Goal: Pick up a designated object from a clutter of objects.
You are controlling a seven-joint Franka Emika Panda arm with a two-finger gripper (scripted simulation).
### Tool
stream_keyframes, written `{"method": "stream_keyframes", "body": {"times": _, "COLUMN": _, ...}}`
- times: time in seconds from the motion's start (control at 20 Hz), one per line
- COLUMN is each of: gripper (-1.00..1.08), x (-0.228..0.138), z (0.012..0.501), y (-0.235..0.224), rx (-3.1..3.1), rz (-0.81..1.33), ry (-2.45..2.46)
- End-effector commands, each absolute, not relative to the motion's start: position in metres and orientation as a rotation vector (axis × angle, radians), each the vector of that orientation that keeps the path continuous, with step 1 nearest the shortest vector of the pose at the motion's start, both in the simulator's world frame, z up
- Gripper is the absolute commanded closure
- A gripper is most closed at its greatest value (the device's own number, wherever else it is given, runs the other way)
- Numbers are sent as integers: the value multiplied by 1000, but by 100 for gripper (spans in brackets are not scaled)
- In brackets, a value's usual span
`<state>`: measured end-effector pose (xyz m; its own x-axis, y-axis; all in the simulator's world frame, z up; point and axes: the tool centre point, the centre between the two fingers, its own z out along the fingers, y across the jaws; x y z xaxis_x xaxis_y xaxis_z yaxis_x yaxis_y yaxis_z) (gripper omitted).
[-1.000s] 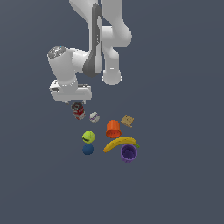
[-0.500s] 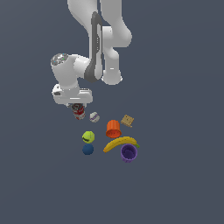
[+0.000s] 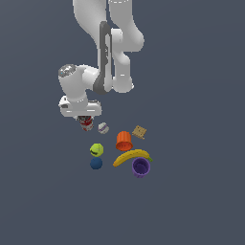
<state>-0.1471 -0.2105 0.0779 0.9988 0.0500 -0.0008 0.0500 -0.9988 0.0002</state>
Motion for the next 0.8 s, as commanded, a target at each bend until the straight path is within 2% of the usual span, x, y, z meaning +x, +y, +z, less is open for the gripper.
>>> {"method": "stream_keyframes", "body": {"times": 0.0, "gripper": 108, "x": -147, "z": 77, "y": -210, "rx": 3140, "rz": 0, "ry": 79}}
{"method": "stream_keyframes", "body": {"times": 0.75, "gripper": 108, "x": -144, "z": 83, "y": -205, "rx": 3141, "rz": 0, "ry": 78}}
